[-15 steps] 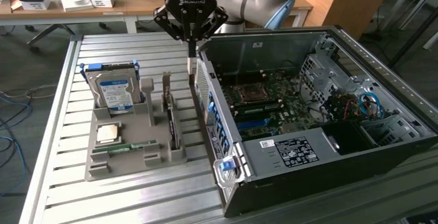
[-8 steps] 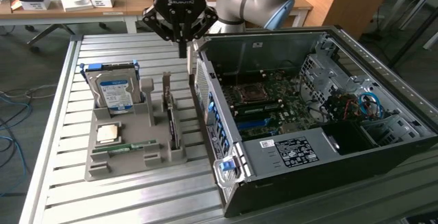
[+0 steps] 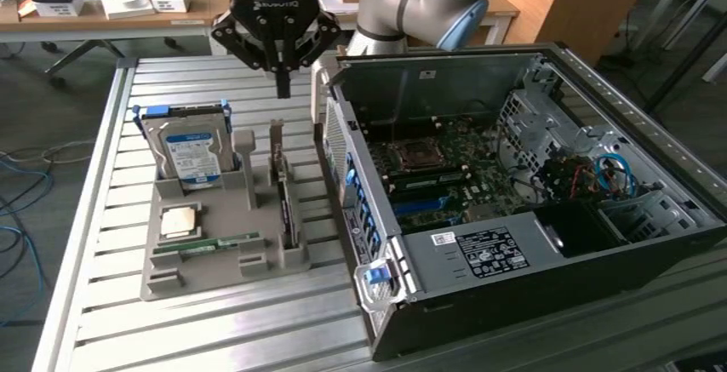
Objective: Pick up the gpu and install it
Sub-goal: 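Reach for the gpu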
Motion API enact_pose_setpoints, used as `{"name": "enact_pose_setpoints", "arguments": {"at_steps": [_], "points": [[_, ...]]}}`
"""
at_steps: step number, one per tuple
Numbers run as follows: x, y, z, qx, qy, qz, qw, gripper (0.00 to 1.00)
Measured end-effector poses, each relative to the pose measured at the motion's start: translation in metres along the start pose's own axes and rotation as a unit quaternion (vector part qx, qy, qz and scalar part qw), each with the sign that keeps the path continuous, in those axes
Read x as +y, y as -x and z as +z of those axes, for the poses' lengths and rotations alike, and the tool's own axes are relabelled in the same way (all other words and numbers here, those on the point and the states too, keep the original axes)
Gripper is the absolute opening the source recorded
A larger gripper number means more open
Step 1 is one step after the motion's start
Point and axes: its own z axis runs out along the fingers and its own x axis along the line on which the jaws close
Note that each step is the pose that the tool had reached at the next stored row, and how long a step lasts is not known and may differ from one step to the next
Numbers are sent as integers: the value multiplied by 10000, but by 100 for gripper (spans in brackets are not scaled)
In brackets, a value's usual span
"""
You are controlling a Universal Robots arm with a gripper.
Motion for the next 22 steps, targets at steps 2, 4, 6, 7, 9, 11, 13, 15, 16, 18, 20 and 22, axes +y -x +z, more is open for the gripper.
{"name": "enact_pose_setpoints", "arguments": {"at_steps": [2, 4, 6, 7, 9, 11, 13, 15, 16, 18, 20, 22], "points": [[-3, -42, -1, 0, 0, 6, 10000, 11], [-5, -68, -2, -1, -1, 10, 10000, 11], [-6, -69, -2, -1, 0, 9, 10000, 11], [-6, -69, -2, 0, 0, 9, 10000, 11], [-6, -70, -2, 0, 0, 9, 10000, 11], [-6, -71, -2, 0, 0, 10, 10000, 11], [-6, -71, -2, 0, 0, 10, 10000, 11], [-20, -90, -4, -5, 1, 11, 10000, 11], [-29, -102, -4, -8, 2, 10, 10000, 11], [-54, -130, -7, -11, 2, 9, 10000, 11], [-83, -145, -8, -11, 2, 9, 10000, 11], [-122, -144, -10, -12, 3, 9, 10000, 11]]}}
